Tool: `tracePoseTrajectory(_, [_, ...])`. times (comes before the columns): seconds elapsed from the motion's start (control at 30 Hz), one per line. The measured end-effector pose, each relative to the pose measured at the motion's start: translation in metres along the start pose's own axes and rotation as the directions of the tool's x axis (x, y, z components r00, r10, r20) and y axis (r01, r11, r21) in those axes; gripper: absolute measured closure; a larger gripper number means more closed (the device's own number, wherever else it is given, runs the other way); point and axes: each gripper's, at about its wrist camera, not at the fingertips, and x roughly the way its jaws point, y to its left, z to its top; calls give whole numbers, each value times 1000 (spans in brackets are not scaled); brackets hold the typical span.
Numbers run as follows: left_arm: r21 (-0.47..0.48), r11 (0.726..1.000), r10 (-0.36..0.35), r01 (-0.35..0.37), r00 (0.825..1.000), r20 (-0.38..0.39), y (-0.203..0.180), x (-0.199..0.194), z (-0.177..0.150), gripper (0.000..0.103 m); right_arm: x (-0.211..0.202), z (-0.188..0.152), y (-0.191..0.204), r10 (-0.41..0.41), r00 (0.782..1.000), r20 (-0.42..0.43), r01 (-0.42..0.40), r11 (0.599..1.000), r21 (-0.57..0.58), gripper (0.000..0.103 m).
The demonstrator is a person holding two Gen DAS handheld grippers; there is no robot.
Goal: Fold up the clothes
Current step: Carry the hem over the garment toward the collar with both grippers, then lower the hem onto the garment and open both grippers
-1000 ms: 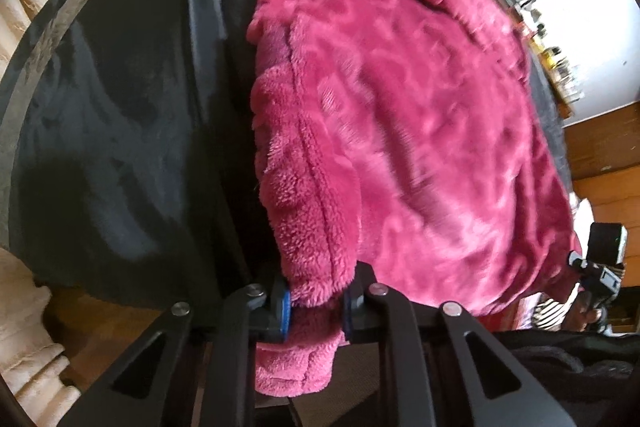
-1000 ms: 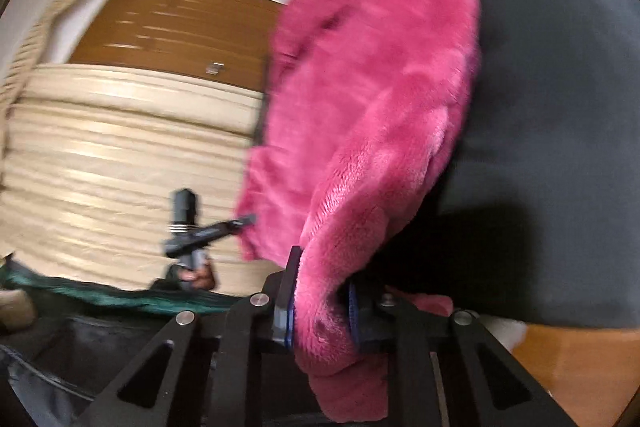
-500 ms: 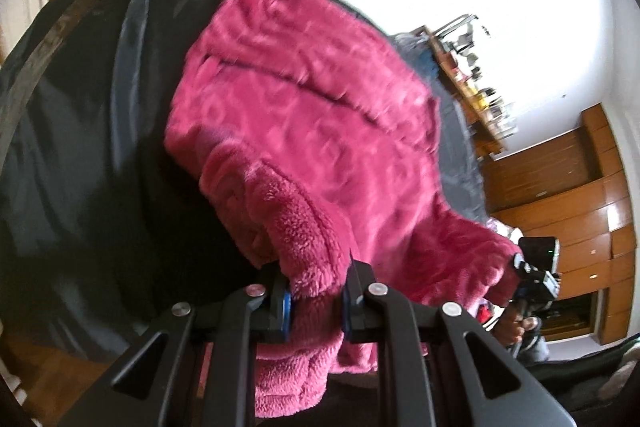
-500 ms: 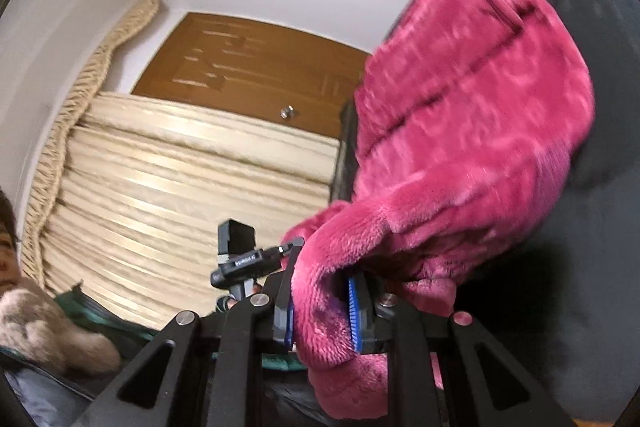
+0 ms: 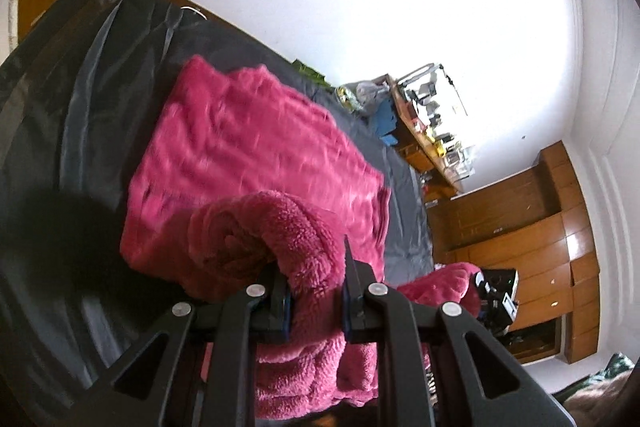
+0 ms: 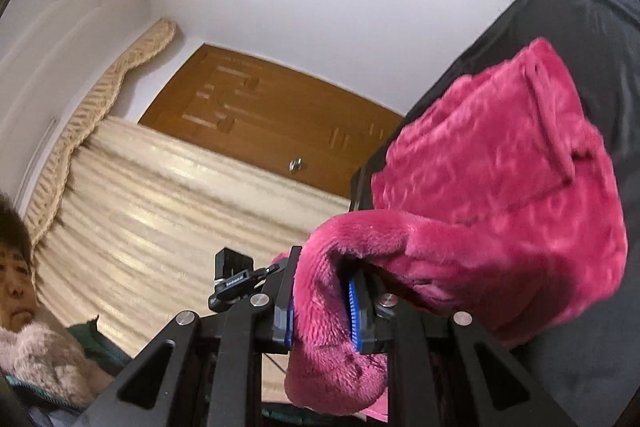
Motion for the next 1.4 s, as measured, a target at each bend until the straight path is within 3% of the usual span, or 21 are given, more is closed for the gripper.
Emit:
tracePoseTrajectory(0.37, [-83, 995, -46, 50, 998, 46, 22, 36, 114, 84, 8, 93, -22, -103, 977, 186, 97, 994, 40, 82])
tracePoseTrajectory(0.57, [-168, 985, -43, 46, 999, 19, 53, 80, 164, 84, 32, 139, -55, -207, 957, 203, 193, 977, 87, 82])
tracePoseTrajectory(0.8, [-240, 971, 1, -12, 999, -44, 94, 135, 186, 84, 48, 168, -95, -329, 922, 203, 298, 940, 166, 82])
tracePoseTrajectory(1.0, [-381, 925, -43, 8, 996, -83, 138, 162, 181, 79, 56, 178, -124, -442, 879, 179, 390, 882, 266, 80])
tracePoseTrajectory(1.07, [-375, 927, -50, 12, 995, -90, 139, 163, 180, 77, 58, 178, -129, -468, 869, 163, 412, 864, 289, 71])
tracePoseTrajectory(1.1, [-367, 930, -50, 12, 994, -94, 138, 162, 180, 77, 59, 178, -132, -481, 863, 154, 423, 855, 301, 48])
tracePoseTrajectory(1.13, [-358, 934, -50, 12, 994, -98, 136, 161, 180, 75, 59, 178, -133, -489, 860, 146, 430, 848, 309, 19])
tracePoseTrajectory(1.2, [-351, 936, -56, 19, 994, -96, 134, 157, 181, 70, 60, 177, -134, -489, 861, 139, 429, 846, 316, 16])
tracePoseTrajectory(1.23, [-352, 936, -62, 26, 994, -91, 134, 153, 180, 63, 59, 177, -133, -483, 865, 139, 425, 851, 309, 16])
tracePoseTrajectory(1.27, [-357, 933, -64, 33, 995, -75, 134, 148, 180, 49, 59, 175, -130, -478, 867, 137, 424, 855, 300, 16])
tracePoseTrajectory(1.37, [-377, 925, -56, 44, 998, -20, 136, 130, 182, 28, 53, 169, -121, -484, 864, 138, 435, 857, 277, 16])
tracePoseTrajectory(1.4, [-378, 925, -50, 42, 999, -11, 136, 123, 181, 25, 51, 166, -118, -487, 862, 140, 440, 857, 270, 16])
